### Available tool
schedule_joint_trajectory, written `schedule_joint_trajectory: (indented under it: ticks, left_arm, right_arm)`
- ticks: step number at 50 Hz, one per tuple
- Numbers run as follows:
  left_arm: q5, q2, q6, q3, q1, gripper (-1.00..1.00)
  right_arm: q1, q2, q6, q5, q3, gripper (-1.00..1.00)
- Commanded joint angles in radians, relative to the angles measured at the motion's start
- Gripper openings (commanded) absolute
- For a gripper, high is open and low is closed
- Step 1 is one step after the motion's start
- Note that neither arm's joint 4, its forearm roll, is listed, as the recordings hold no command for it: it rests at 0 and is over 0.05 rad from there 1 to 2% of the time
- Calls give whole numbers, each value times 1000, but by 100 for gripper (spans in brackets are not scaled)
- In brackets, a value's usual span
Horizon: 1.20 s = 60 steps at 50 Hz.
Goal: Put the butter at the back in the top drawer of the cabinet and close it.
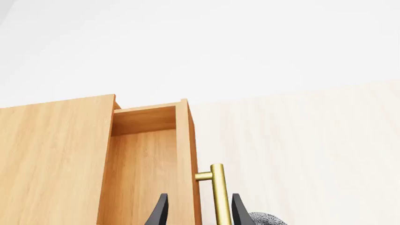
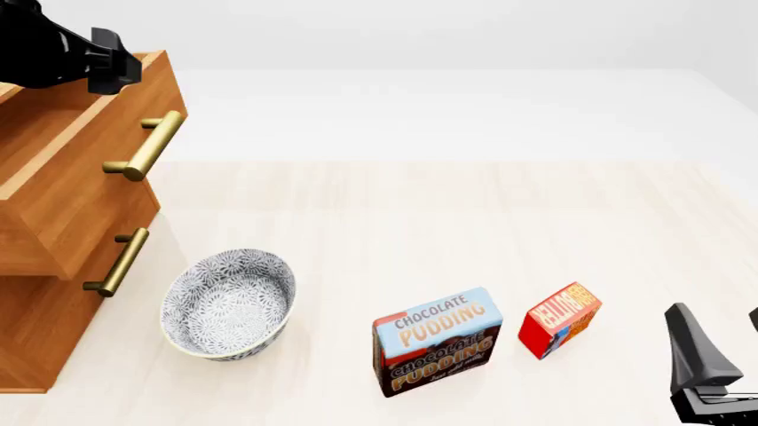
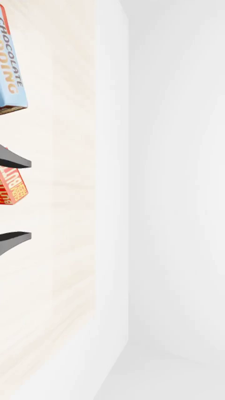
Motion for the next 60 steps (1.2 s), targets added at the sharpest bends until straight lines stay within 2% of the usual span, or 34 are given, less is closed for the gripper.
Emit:
schedule_joint_trajectory:
  ticks: [1, 60]
  left_arm:
    - [-18, 9, -8, 24, 0, 100]
    - [-66, 45, -41, 101, 11, 100]
  right_arm:
    - [0, 0, 0, 0, 0, 100]
    - [0, 0, 0, 0, 0, 100]
